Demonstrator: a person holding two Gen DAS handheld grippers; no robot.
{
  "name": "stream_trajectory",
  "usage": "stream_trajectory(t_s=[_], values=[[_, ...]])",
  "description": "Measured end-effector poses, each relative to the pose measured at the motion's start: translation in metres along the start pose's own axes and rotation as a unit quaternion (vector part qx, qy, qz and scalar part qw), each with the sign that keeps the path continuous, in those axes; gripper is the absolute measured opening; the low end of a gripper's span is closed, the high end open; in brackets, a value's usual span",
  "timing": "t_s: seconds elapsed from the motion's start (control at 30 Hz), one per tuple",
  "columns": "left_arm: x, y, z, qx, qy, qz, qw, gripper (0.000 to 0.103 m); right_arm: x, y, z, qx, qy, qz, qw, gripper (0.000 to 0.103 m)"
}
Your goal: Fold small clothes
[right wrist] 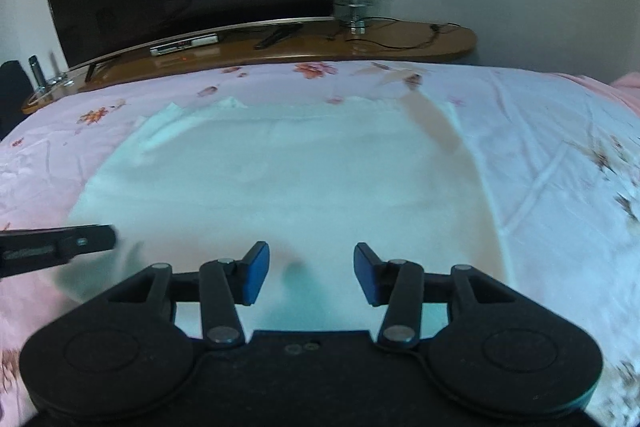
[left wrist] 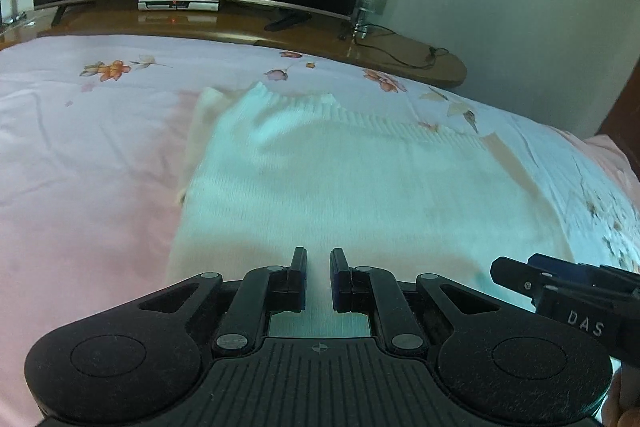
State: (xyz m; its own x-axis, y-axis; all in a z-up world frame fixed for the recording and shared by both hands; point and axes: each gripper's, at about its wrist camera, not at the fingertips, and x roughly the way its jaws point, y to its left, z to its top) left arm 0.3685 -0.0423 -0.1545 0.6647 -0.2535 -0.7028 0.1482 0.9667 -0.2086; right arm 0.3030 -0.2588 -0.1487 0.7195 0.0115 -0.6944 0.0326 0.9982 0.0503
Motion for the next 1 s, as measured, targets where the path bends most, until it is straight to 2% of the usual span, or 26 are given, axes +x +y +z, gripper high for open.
stream_trajectory(t_s=[0.2, 0.37, 0.43, 0.63, 1.0], values=[[0.034, 0.016, 0.016, -0.029, 0.006, 0.024, 0.9993, 0.010, 0.031, 0.003, 0.027, -0.006, -0.003, 0.007, 1.000, 0.046], [0.040, 0.020, 0.012, -0.027, 0.003, 0.018, 0.9995, 0.010, 0.051, 0.004, 0.026, -0.018, 0.010, 0.008, 1.000, 0.046], [0.038, 0.018, 0.013, -0.023, 0.010, 0.020, 0.9995, 0.010, 0.062, 0.006, 0.021, -0.032, 0.028, -0.004, 0.999, 0.049], [0.018, 0.014, 0.008, -0.029, 0.028, 0.015, 0.9991, 0.010, 0.045, 0.006, 0.019, -0.019, 0.015, 0.012, 1.000, 0.051], [-0.021, 0.016, -0.033, -0.054, 0.063, -0.011, 0.9965, 0.011, 0.009, 0.010, 0.003, 0.000, 0.014, 0.022, 1.000, 0.054]])
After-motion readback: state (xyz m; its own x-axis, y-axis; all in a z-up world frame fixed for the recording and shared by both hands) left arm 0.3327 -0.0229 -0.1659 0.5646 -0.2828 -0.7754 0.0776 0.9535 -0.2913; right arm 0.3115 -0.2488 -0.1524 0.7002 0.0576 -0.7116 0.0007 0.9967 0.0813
